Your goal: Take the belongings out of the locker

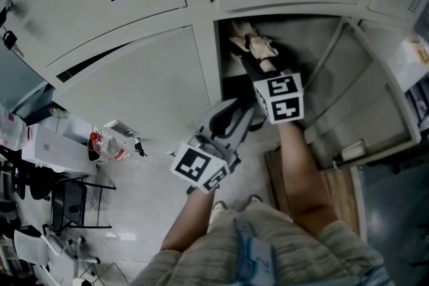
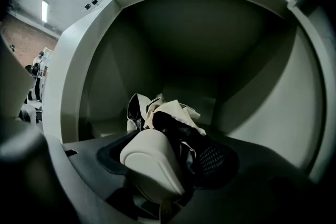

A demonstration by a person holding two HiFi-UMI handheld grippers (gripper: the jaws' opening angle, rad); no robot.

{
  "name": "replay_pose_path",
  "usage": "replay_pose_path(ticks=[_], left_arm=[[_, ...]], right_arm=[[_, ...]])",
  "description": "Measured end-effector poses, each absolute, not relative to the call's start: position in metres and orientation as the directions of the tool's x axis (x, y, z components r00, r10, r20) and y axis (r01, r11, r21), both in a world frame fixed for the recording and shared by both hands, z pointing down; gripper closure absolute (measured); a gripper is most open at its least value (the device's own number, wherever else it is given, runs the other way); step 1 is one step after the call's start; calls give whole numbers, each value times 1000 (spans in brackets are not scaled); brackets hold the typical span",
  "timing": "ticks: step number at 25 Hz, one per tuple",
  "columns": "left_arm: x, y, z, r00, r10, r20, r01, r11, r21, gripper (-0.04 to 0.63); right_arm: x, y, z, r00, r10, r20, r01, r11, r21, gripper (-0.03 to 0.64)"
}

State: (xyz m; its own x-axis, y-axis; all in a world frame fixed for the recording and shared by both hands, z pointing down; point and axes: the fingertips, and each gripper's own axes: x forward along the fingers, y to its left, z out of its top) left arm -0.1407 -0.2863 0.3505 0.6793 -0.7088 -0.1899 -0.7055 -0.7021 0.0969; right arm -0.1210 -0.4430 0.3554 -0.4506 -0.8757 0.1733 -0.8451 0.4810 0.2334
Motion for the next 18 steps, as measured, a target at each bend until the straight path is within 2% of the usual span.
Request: replay_pose_path(ticks=[3, 8, 18], left_arm=[[-141, -287, 351, 680, -708, -188, -705, -703, 98, 512], [-139, -286, 351, 686, -703, -187, -699, -708, 99, 512], [-141, -286, 352, 683, -706, -186, -703, -705, 95, 512]], right_arm=[[-122, -445, 355, -447, -877, 177, -844, 479, 240, 324], [-124, -442, 356, -455, -876, 159, -845, 482, 233, 394], [-114, -437, 356, -466, -878, 110, -861, 478, 171, 416]])
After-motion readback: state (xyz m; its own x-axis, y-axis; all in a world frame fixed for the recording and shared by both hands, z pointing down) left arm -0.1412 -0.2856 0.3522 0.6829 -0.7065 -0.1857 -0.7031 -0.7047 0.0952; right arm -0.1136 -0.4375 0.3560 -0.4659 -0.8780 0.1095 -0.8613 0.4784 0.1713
